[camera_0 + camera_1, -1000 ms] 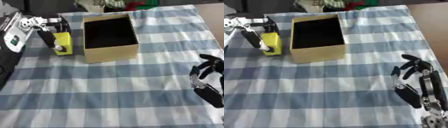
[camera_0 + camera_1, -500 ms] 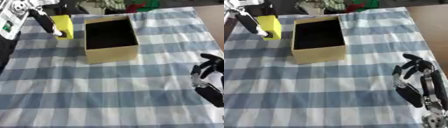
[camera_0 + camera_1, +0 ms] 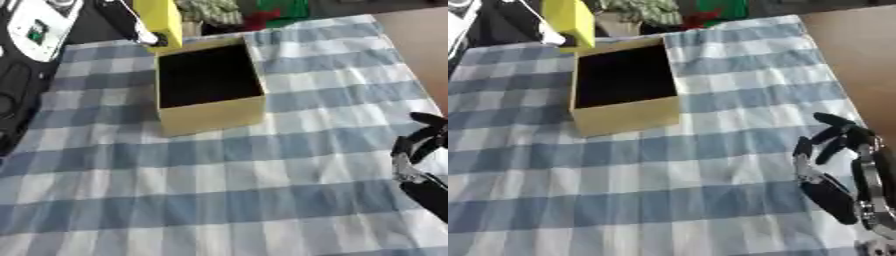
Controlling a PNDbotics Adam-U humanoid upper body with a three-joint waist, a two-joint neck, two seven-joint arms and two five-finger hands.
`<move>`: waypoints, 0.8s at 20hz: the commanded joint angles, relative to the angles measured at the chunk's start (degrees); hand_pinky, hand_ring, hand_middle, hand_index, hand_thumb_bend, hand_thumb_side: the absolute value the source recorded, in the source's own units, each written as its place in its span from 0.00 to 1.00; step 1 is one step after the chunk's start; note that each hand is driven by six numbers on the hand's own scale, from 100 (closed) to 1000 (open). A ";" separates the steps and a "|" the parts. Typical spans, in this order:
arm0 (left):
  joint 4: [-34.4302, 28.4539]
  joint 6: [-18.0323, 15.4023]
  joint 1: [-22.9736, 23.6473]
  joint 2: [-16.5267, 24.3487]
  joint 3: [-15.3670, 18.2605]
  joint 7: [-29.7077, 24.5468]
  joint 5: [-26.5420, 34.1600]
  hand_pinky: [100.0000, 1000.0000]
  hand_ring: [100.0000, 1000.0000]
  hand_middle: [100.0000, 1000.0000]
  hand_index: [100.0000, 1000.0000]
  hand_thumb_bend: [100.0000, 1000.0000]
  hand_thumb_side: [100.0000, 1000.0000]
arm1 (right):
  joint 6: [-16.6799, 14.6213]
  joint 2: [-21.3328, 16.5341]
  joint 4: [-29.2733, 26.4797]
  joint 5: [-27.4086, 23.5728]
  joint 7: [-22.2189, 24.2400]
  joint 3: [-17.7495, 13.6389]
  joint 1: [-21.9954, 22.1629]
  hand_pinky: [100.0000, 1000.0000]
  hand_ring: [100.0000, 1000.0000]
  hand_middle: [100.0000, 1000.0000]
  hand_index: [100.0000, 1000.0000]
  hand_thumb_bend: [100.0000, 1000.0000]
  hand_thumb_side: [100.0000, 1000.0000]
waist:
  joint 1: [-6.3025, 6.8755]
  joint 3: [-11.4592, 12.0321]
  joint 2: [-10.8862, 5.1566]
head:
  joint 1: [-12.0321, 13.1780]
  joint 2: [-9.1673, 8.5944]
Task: Pick up objects on the table and place them in the box.
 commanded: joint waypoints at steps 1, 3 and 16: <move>-1.40 -0.79 -1.44 0.04 1.48 2.59 2.50 0.79 0.35 0.19 0.61 0.04 0.00 | -0.17 -1.36 -0.86 -0.54 0.64 0.13 -0.81 0.89 0.33 0.45 0.80 0.00 0.33 | -0.08 -0.49 -0.62 | 0.50 -0.93; -0.95 -1.51 -1.16 -0.24 1.14 4.17 4.08 0.80 0.36 0.20 0.62 0.03 0.00 | 0.00 -1.18 -0.86 -0.47 0.76 0.20 -0.99 0.89 0.32 0.45 0.80 0.00 0.33 | 0.13 -0.82 -0.30 | 0.41 -0.93; 7.57 -3.13 1.93 -1.77 -2.25 8.60 9.97 0.84 0.43 0.29 0.69 0.10 0.00 | -0.14 -0.86 -0.86 -0.04 0.14 0.01 -1.78 0.89 0.32 0.45 0.80 0.00 0.34 | 0.48 -1.60 0.93 | 0.01 -0.39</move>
